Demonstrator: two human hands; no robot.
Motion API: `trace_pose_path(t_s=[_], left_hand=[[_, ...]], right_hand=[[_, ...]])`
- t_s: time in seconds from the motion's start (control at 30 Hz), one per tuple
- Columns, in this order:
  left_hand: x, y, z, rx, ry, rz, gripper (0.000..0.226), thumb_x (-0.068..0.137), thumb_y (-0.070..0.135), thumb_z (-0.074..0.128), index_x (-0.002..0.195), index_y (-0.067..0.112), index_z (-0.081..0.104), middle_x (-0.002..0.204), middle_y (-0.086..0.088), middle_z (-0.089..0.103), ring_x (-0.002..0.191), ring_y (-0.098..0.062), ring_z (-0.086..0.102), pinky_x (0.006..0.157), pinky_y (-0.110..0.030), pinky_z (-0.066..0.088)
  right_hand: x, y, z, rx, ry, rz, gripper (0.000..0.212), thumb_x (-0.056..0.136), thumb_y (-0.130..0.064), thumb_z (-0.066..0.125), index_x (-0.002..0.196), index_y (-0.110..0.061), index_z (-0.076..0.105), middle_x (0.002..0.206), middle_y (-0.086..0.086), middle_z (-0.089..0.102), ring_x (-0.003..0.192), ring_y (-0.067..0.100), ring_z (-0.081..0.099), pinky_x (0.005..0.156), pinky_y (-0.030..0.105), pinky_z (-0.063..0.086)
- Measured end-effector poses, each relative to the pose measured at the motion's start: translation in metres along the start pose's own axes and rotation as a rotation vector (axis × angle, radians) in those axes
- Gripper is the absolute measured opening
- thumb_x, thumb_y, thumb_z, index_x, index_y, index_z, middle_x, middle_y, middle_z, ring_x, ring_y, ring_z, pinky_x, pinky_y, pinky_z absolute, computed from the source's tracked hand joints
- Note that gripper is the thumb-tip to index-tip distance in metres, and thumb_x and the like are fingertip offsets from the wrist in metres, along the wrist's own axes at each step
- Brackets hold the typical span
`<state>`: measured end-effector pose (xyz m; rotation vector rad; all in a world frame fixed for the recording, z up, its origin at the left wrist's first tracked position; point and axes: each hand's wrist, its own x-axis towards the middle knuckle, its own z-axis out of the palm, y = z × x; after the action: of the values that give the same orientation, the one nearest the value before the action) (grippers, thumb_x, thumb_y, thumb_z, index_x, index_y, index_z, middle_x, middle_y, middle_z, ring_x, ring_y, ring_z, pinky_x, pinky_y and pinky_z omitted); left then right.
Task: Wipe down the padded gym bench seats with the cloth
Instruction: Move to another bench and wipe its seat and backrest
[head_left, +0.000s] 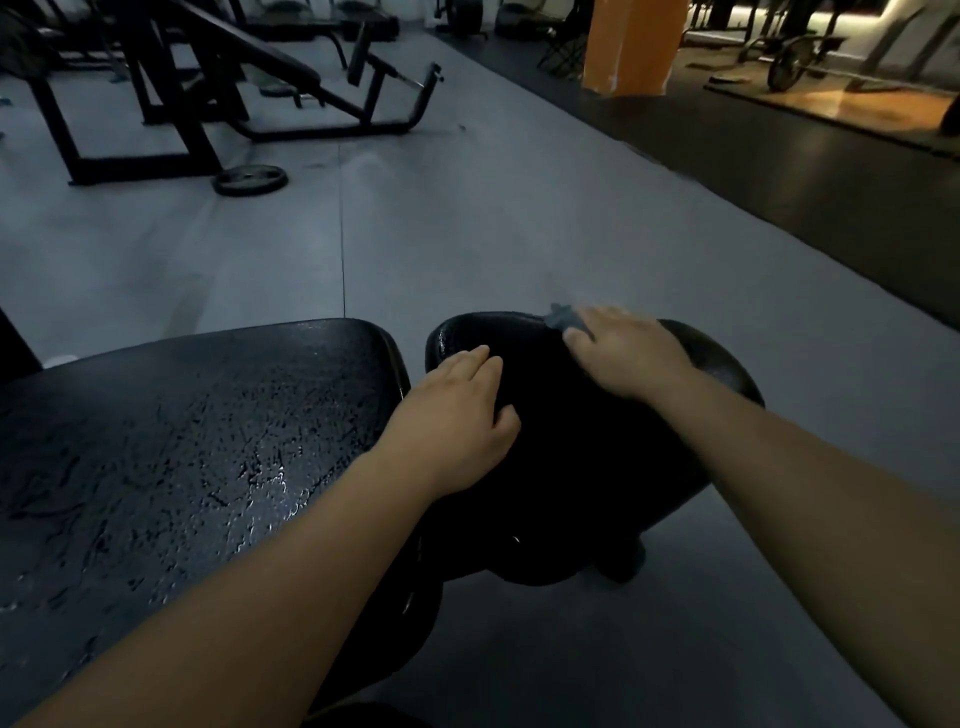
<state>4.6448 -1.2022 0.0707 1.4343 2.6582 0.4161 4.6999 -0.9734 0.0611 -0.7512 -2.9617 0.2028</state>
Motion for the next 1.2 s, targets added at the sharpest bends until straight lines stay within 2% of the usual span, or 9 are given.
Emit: trace_pose_path(t_s=[0.23,0.37,0.57,0.7,0.77,0.83,0.9,1.0,1.2], left_hand=[[0.07,-0.011,-0.006,0.072,-0.05,0.164,0.063,0.1,0.045,0.04,0.153,0.011,0.03,0.162,-0.01,0.026,0.148,-0.024,0.023,0.12,-0.035,0.017],[0.104,-0.007,-0.002,0.043,-0.115,0.203,0.059,0.097,0.046,0.041,0.144,0.011,0.04,0.155,-0.01,0.038,0.139,-0.026,0.038,0.114,-0.038,0.03],[0.104,-0.002,-0.007,0.021,-0.221,0.172,0.071,0.098,0.05,0.041,0.155,0.011,0.025,0.164,-0.009,0.018,0.151,-0.025,0.016,0.123,-0.04,0.016],[0.081,0.007,-0.032,0.019,-0.233,0.111,0.075,0.098,0.048,0.043,0.157,0.01,0.017,0.166,-0.009,0.012,0.153,-0.026,0.01,0.124,-0.041,0.012],[0.068,0.016,-0.058,0.012,-0.227,0.088,0.074,0.098,0.045,0.044,0.157,0.01,0.017,0.166,-0.01,0.012,0.152,-0.026,0.011,0.124,-0.042,0.011],[0.056,0.028,-0.093,-0.002,-0.22,0.088,0.072,0.098,0.043,0.045,0.156,0.01,0.018,0.165,-0.01,0.014,0.152,-0.027,0.011,0.124,-0.044,0.012],[0.045,0.043,-0.129,-0.006,-0.208,0.098,0.072,0.097,0.042,0.046,0.156,0.011,0.019,0.165,-0.01,0.015,0.152,-0.027,0.011,0.124,-0.045,0.013],[0.028,0.07,-0.185,0.017,-0.207,0.113,0.073,0.097,0.043,0.044,0.157,0.012,0.016,0.166,-0.008,0.014,0.152,-0.025,0.011,0.124,-0.042,0.01],[0.008,0.151,-0.304,-0.013,-0.192,0.205,0.075,0.096,0.05,0.036,0.158,0.017,0.013,0.167,-0.005,0.011,0.153,-0.023,0.009,0.122,-0.039,0.008]], right_hand=[[0.028,-0.036,0.006,0.006,0.02,0.016,0.045,0.101,-0.052,0.028,0.133,-0.033,0.053,0.14,0.004,0.058,0.122,0.029,0.056,0.101,0.043,0.043],[0.014,-0.01,0.011,-0.018,0.097,0.139,0.045,0.102,-0.045,0.03,0.129,-0.021,0.056,0.133,0.009,0.06,0.122,0.03,0.052,0.104,0.043,0.039],[-0.03,-0.028,0.013,0.038,0.129,0.605,0.059,0.104,-0.048,0.027,0.157,-0.021,0.027,0.166,0.006,0.017,0.153,0.026,0.01,0.124,0.044,0.009],[-0.077,-0.045,0.011,0.271,0.24,0.46,0.038,0.103,-0.015,0.045,0.139,-0.009,0.055,0.15,0.01,0.049,0.143,0.031,0.038,0.117,0.045,0.031],[-0.09,-0.052,-0.014,0.529,0.229,0.505,0.031,0.103,-0.007,0.043,0.128,-0.005,0.061,0.13,0.009,0.061,0.124,0.028,0.055,0.1,0.031,0.041],[-0.1,-0.063,-0.055,0.662,0.253,0.606,0.031,0.106,-0.011,0.039,0.129,-0.008,0.058,0.122,0.002,0.059,0.114,0.019,0.056,0.085,0.017,0.038],[-0.111,-0.075,-0.099,0.677,0.289,0.621,0.035,0.107,-0.016,0.038,0.138,-0.011,0.053,0.136,0.0,0.056,0.122,0.014,0.052,0.091,0.01,0.034],[-0.131,-0.088,-0.163,0.669,0.323,0.551,0.037,0.104,-0.022,0.035,0.136,-0.013,0.053,0.141,0.002,0.053,0.126,0.022,0.052,0.103,0.031,0.043],[-0.178,-0.075,-0.303,0.618,0.376,0.568,0.04,0.101,-0.027,0.035,0.134,-0.016,0.053,0.156,0.011,0.036,0.142,0.03,0.038,0.113,0.047,0.038]])
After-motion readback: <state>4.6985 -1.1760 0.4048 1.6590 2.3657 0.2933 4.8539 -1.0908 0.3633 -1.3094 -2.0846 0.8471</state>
